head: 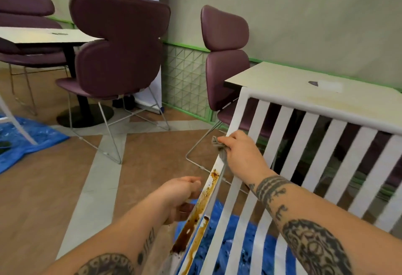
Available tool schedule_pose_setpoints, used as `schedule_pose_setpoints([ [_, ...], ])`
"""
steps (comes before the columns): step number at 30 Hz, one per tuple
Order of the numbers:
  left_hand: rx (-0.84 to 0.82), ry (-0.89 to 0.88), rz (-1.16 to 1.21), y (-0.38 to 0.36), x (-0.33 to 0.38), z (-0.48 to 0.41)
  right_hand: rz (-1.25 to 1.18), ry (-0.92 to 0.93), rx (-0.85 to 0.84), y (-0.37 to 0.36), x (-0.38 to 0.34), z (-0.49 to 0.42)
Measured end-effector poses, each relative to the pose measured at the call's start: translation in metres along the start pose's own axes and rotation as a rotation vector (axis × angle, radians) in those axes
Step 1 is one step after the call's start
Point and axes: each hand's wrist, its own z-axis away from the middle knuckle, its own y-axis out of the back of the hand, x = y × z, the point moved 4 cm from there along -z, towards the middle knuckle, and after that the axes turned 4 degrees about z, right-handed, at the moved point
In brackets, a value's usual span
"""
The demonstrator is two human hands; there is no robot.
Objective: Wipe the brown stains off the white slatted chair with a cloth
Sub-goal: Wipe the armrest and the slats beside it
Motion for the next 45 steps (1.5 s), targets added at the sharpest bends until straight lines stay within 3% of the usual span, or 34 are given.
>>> schedule_pose_setpoints([
  [6, -0.026, 0.064, 0.009, -0.003, -0.010, -0.013, 0.146, 0.083, -0.008, -0.023, -0.010, 0.021],
  [15, -0.023, 0.089, 0.106, 0.006, -0.018, -0.011, -0.039, 0.059, -0.175, -0.026, -0.018, 0.038],
  [19, -0.033, 0.105, 0.110, 0.010, -0.024, -0.009, -0.119, -0.045, -0.053, -0.013, -0.004, 0.022],
  [25, -0.058, 0.113, 0.126, 0.009, -0.034, -0.010, -0.027, -0.007, -0.104, -0.034, -0.019, 0.062],
  [29, -0.069, 0.116, 0.164, 0.011, -0.039, -0.006, 0.086, 0.090, -0.317, -0.013, -0.043, 0.043],
  [35, -0.232, 0.195, 0.211, 0.010, -0.053, 0.008, 0.337, 0.069, -0.284, -0.013, -0.040, 0.007],
  [38, -0.309, 0.235, 0.287, 0.009, -0.059, 0.008, 0.360, 0.058, -0.353, -0.027, -0.048, 0.020],
  [45, -0.312, 0.238, 0.414, 0.014, -0.061, -0.003, 0.311, 0.089, -0.449, -0.040, -0.080, 0.067],
])
